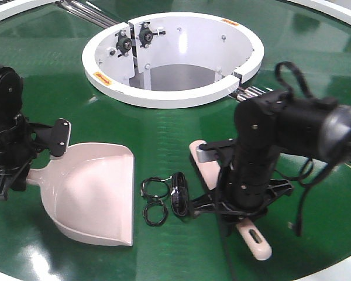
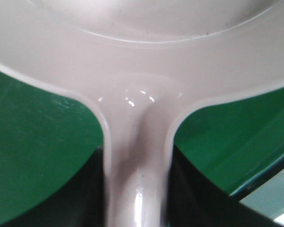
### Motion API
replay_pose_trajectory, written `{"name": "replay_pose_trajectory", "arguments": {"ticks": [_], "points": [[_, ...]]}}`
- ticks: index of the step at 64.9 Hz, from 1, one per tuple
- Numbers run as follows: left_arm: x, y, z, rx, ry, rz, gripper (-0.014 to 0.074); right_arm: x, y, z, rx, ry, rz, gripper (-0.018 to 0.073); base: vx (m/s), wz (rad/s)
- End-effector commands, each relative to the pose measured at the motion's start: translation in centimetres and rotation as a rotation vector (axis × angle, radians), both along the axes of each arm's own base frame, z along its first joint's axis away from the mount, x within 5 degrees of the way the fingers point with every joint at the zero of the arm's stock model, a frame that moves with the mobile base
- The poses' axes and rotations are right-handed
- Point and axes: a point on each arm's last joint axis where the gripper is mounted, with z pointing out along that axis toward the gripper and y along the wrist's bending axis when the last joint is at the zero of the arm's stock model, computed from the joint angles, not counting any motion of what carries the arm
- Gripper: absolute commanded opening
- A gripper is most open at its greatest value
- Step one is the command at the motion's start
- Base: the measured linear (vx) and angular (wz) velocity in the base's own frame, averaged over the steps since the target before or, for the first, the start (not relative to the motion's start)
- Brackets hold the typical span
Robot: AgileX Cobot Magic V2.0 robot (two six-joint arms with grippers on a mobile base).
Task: Clean and inspect green conveyor with broom and dustpan
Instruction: 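Sweep the black cables into the dustpan with the brush in the right gripper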
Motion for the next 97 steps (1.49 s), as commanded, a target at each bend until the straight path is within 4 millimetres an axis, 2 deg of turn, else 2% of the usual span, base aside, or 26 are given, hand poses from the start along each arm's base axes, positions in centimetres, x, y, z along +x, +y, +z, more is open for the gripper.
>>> {"name": "replay_pose_trajectory", "arguments": {"ticks": [1,16,31,40,50,69,78,86,97], "points": [[-0.5,-0.1,2.5,-0.010,-0.057,0.007,-0.0006,0.1,0.7,1.4,-0.010,0.018,-0.011,-0.0004,0.00,0.00],[-0.5,-0.1,2.5,-0.010,-0.057,0.007,-0.0006,0.2,1.4,0.1,0.004,0.084,-0.102,-0.0004,0.00,0.00],[-0.5,-0.1,2.5,-0.010,-0.057,0.007,-0.0006,-0.6,2.7,-0.2,0.016,0.107,-0.104,-0.0004,0.00,0.00],[-0.5,-0.1,2.5,-0.010,-0.057,0.007,-0.0006,-1.3,4.1,-1.1,-0.012,0.128,-0.088,-0.0004,0.00,0.00],[-0.5,-0.1,2.5,-0.010,-0.057,0.007,-0.0006,-1.9,6.5,-2.2,0.001,0.166,-0.050,-0.0004,0.00,0.00],[-0.5,-0.1,2.5,-0.010,-0.057,0.007,-0.0006,-1.4,14.6,-0.1,0.168,0.098,0.081,-0.0004,0.00,0.00],[-0.5,-0.1,2.5,-0.010,-0.057,0.007,-0.0006,-1.0,17.4,1.1,0.253,0.063,0.126,-0.0004,0.00,0.00],[-0.5,-0.1,2.5,-0.010,-0.057,0.007,-0.0006,-0.6,18.0,2.2,0.283,0.023,0.135,-0.0004,0.00,0.00],[-0.5,-0.1,2.5,-0.010,-0.057,0.007,-0.0006,0.0,17.0,3.7,0.289,-0.027,0.128,-0.0004,0.00,0.00]]}}
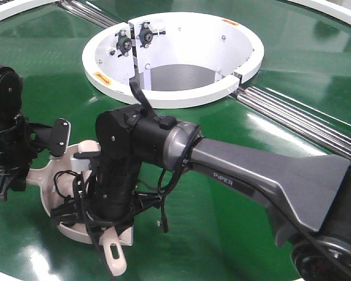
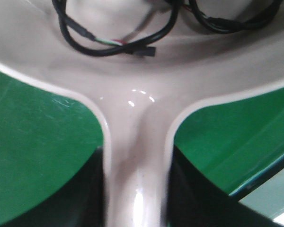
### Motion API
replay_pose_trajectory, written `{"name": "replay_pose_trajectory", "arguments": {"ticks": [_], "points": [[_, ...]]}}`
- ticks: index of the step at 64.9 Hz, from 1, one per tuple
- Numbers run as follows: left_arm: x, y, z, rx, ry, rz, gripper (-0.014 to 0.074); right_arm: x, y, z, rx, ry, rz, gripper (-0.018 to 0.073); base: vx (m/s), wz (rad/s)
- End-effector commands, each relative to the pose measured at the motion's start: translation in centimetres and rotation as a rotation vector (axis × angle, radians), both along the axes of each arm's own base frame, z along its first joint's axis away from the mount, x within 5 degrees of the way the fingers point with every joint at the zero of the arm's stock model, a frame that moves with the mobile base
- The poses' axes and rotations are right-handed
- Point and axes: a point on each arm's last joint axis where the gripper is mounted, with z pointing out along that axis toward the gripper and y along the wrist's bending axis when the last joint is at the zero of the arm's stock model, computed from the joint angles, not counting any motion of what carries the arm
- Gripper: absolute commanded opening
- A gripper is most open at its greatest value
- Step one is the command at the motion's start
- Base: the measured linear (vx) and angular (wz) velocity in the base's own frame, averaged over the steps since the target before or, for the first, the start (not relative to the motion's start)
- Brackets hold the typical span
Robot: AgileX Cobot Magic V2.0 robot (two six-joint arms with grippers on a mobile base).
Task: Clean and inspect green conveyor with broom and dustpan
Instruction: 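Sweep the black cables into the dustpan with the brush in the right gripper, then pull the brush back away from the dustpan with the right gripper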
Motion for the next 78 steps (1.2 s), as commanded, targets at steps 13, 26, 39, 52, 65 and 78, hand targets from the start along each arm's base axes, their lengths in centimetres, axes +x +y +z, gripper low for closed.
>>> {"name": "replay_pose_trajectory", "arguments": {"ticks": [13,26,39,52,65,78], "points": [[-0.5,-0.1,2.5,-0.010,-0.057,0.007,-0.0006,0.8,-4.0,6.4,0.005,-0.141,0.000,-0.0003,0.00,0.00],[-0.5,-0.1,2.5,-0.011,-0.057,0.008,-0.0006,1.4,-9.7,7.1,-0.083,-0.173,-0.045,-0.0001,0.00,0.00],[-0.5,-0.1,2.5,-0.010,-0.057,0.007,-0.0006,1.2,-16.7,7.4,-0.172,-0.202,-0.094,-0.0001,0.00,0.00],[-0.5,-0.1,2.5,-0.010,-0.057,0.007,-0.0006,0.6,-23.2,6.0,-0.193,-0.187,-0.147,-0.0001,0.00,0.00],[-0.5,-0.1,2.5,-0.010,-0.057,0.007,-0.0006,-0.1,-28.1,3.2,-0.192,-0.136,-0.195,-0.0001,0.00,0.00],[-0.5,-0.1,2.5,-0.010,-0.057,0.007,-0.0006,-0.5,-29.8,1.2,-0.242,-0.136,-0.176,-0.0001,0.00,0.00]]}}
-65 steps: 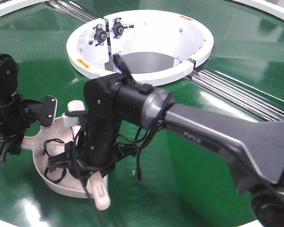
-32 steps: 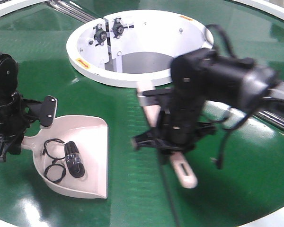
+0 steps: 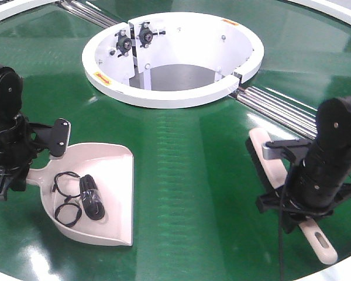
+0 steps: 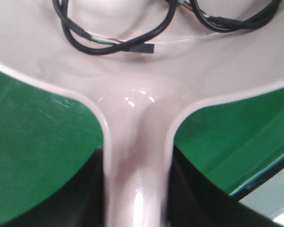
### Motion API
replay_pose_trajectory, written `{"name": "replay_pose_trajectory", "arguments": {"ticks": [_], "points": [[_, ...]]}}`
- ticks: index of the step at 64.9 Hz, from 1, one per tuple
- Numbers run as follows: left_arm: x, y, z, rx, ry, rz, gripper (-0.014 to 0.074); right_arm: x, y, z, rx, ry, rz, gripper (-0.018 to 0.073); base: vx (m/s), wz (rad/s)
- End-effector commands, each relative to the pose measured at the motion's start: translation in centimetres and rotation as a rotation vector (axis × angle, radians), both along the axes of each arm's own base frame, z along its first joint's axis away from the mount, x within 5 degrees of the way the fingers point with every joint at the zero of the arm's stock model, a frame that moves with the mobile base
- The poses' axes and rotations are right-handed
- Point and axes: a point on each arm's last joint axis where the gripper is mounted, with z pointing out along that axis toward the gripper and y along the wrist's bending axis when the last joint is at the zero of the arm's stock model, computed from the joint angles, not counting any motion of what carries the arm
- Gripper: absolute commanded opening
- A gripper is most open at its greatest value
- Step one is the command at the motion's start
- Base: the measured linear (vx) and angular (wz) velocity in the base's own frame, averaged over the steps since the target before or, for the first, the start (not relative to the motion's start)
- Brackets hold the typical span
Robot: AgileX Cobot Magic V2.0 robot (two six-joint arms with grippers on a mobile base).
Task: Clean and inspect green conveyor with broom and dustpan
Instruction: 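Pull the brush back away from the dustpan with the right gripper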
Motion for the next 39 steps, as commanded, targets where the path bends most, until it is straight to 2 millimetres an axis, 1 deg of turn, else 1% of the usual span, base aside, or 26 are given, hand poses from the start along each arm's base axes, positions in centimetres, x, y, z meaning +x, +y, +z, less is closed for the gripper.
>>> {"name": "replay_pose_trajectory", "arguments": {"ticks": [1,19,39], "points": [[-0.5,-0.1,2.5,-0.010,-0.057,0.007,-0.0006,0.1,-0.5,1.0,-0.001,-0.089,0.027,-0.0001,0.00,0.00],[-0.5,-0.1,2.5,-0.010,-0.057,0.007,-0.0006,0.4,-0.5,-0.7,-0.021,-0.022,0.042,0.0001,0.00,0.00],[-0.5,-0.1,2.5,-0.010,-0.057,0.007,-0.0006,0.4,-0.5,-0.7,-0.023,-0.023,0.043,0.0003,0.00,0.00]]}}
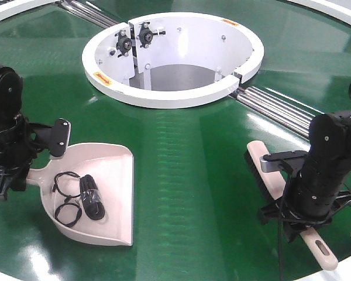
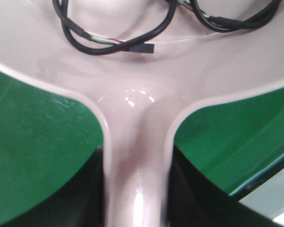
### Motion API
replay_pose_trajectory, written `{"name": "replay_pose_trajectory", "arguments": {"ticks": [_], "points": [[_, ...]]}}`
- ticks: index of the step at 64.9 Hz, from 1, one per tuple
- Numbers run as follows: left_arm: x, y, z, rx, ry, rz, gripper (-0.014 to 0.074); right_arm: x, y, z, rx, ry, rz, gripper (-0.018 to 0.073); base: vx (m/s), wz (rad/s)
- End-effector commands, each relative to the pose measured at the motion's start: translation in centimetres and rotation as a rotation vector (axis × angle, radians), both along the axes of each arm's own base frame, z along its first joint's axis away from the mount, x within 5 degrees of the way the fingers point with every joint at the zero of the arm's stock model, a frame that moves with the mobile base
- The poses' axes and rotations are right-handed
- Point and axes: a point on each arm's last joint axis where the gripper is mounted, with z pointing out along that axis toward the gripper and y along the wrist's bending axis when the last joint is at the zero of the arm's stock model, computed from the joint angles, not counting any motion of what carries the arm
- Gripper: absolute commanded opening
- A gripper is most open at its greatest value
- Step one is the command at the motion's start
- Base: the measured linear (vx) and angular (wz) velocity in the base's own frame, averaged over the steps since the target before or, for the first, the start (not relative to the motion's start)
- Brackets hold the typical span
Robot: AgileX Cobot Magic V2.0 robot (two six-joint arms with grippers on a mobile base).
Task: Clean and inspect green conveyor with broom and dustpan
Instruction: 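Pull the brush back away from the dustpan with the right gripper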
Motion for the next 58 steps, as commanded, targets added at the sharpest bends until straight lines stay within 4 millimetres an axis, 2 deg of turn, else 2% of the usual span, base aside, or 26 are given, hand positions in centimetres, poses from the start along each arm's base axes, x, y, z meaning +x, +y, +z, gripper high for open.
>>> {"name": "replay_pose_trajectory", "arguments": {"ticks": [1,58], "points": [[-0.47,-0.14,2.46,-0.010,-0.057,0.007,-0.0006,0.20,-0.19,1.49,0.007,-0.062,0.011,0.0004,0.00,0.00],[-0.49,-0.16,2.39,-0.012,-0.054,0.008,-0.0006,0.23,-0.19,1.49,0.007,-0.065,0.011,0.0005,0.00,0.00]]}}
